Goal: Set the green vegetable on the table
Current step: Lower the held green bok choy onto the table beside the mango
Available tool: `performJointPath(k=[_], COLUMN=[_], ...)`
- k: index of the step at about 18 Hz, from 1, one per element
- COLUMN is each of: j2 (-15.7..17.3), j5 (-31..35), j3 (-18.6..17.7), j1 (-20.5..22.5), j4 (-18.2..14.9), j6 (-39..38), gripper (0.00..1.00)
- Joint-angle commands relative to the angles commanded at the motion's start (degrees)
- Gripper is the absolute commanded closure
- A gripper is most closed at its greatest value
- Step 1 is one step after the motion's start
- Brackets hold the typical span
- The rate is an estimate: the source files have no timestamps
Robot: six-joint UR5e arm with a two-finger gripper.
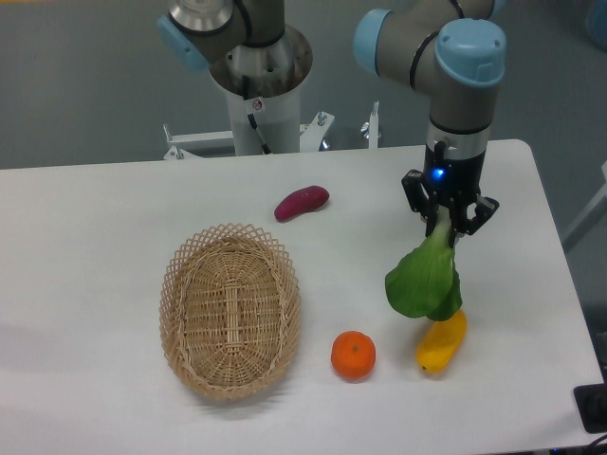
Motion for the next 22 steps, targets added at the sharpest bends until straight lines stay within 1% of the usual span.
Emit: performJointPath(k=[5, 7, 9, 13, 15, 16, 18, 19, 20, 21, 22], j2=[0.00, 0.00, 0.09, 0.35, -0.26, -0.70, -1.58, -2.19, -2.55, -2.98, -2.99], j5=[0.09, 0.18, 0.26, 0.00, -0.44, -0.70, -0.70, -0.79, -0.70, -0.70, -0.70], j3=[-1.05, -2.63, -4.21, -5.27, -6.58, -7.81, -10.45, -11.33, -12.03, -13.35, -13.71], j1=[-0.09, -0.09, 0.09, 0.88, 1.14, 1.14, 0.97, 0.97, 1.05, 1.23, 1.23], j4=[0.26, 0.70, 0.88, 0.88, 0.88, 1.58, 5.52, 6.93, 7.29, 7.47, 7.38], j6=[0.09, 0.61, 4.73, 7.55, 11.93, 13.35, 13.71, 13.80, 14.06, 17.63, 18.36], gripper=[0.59, 0.59, 0.59, 0.60, 0.60, 0.60, 0.60, 0.60, 0.60, 0.59, 0.59])
